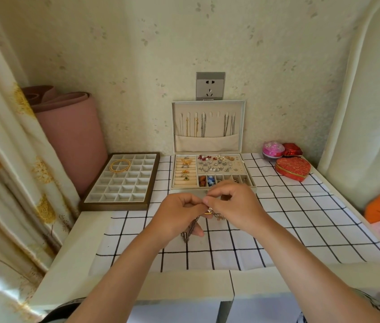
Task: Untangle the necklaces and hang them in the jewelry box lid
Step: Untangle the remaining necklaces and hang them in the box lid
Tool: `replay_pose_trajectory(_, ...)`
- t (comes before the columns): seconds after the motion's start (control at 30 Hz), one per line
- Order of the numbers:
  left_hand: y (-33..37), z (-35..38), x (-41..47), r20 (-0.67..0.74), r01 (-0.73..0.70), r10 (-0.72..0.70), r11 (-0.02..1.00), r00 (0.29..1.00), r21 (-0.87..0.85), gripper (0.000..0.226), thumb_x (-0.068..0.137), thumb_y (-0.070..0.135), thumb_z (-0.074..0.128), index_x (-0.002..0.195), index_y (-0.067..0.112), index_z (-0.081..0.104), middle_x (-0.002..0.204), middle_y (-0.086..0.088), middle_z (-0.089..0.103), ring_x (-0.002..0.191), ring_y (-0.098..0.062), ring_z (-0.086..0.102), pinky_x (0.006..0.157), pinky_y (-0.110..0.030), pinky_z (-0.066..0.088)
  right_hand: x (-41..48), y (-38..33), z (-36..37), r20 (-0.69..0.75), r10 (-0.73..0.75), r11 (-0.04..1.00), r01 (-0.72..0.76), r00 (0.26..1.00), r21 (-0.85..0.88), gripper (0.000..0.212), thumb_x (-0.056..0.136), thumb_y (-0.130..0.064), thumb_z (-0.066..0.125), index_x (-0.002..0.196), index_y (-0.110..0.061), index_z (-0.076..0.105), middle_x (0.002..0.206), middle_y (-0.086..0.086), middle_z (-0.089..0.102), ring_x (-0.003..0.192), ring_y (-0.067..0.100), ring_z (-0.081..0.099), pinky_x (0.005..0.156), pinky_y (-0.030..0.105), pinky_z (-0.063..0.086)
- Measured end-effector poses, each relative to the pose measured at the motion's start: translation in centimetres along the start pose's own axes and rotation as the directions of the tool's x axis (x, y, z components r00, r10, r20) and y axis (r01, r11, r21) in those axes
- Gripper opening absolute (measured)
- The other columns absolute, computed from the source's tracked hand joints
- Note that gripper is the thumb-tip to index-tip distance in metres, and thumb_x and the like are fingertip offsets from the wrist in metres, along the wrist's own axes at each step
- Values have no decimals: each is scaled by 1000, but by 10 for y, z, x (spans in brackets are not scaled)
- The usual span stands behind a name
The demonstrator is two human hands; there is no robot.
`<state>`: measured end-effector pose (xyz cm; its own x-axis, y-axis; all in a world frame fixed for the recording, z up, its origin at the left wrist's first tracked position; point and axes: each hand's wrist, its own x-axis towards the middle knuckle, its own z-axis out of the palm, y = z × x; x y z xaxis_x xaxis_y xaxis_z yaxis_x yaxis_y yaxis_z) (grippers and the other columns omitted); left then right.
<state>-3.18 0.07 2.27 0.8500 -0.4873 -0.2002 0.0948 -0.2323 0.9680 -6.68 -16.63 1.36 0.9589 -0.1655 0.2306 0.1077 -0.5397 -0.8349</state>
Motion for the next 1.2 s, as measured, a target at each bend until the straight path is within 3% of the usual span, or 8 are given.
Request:
replay_pose_trajectory(0.1, 1, 1, 0, -28, 1, -1, 1000, 1000, -20, 10, 93, 17, 67, 97, 9, 72, 89, -5, 78, 54, -22, 67, 59, -32, 60, 0, 2, 0, -36, 50, 999, -49, 998, 22, 8, 84, -30, 77, 89, -23, 76, 92, -12, 68, 68, 8, 66, 52, 10, 47)
replay_pose_trajectory(0.2, 2, 2, 0, -26, 22, -23, 998, 999, -53, 13, 95, 17, 64, 100, 7, 70, 90, -6, 78, 55, -24, 69, 55, -28, 57, 3, 7, 0, -20, 22, 1000, -22, 1000, 17, 10, 86, -30, 75, 84, -21, 77, 89, -9, 70, 77, 9, 67, 67, 24, 55)
replay_pose_trajectory(0.27, 2, 2, -1, -18, 30, -31, 998, 999, -46, 15, 95, 17, 63, 102, 6, 70, 90, -6, 78, 56, -24, 69, 55, -28, 57, 4, 9, 0, 6, 9, 1000, -9, 1000, 21, 7, 87, -27, 74, 81, -26, 77, 89, -10, 71, 87, 1, 64, 78, 21, 51)
replay_pose_trajectory(0.4, 3, 1, -2, -26, 20, -21, 998, 999, -57, 12, 95, 16, 63, 99, 7, 70, 90, -6, 78, 57, -26, 70, 60, -32, 61, 4, 7, -4, 71, 52, 991, -60, 996, 120, 13, 87, -21, 74, 79, -31, 76, 92, -16, 73, 90, -9, 64, 76, 5, 44)
replay_pose_trajectory(0.77, 1, -1, -6, 4, -4, 4, 999, 1000, -49, 11, 97, 13, 59, 99, 7, 68, 91, -10, 77, 63, -27, 72, 67, -39, 62, 4, 6, -9, 161, 61, 987, -84, 985, 140, 14, 87, -14, 74, 81, -27, 78, 101, -16, 72, 92, -11, 63, 80, 6, 46)
replay_pose_trajectory(0.9, -1, -1, -3, 6, 11, -10, 999, 1000, -35, 11, 98, 12, 58, 98, 6, 66, 91, -12, 77, 70, -29, 73, 78, -48, 61, 1, 7, -7, 154, 41, 998, -46, 987, 31, 14, 90, -19, 70, 82, -29, 75, 90, -10, 74, 83, -3, 66, 76, 12, 49)
replay_pose_trajectory(1.03, -2, 0, -1, 1, 17, -17, 1000, 1000, -26, 11, 99, 13, 57, 96, 7, 66, 88, -10, 77, 73, -25, 72, 73, -43, 60, -2, 7, -2, 137, 41, 998, -33, 990, -60, 16, 94, -24, 62, 81, -30, 70, 81, -1, 73, 75, 13, 67, 73, 27, 52)
replay_pose_trajectory(1.2, -6, 3, 3, -115, -14, 21, 998, 993, 64, 12, 97, 11, 58, 91, 7, 68, 90, -10, 72, 78, -23, 74, 72, -46, 62, -4, 13, 1, 112, 7, 949, 29, 994, -314, 11, 96, -33, 57, 94, -28, 67, 91, -12, 65, 74, 7, 62, 67, 28, 49)
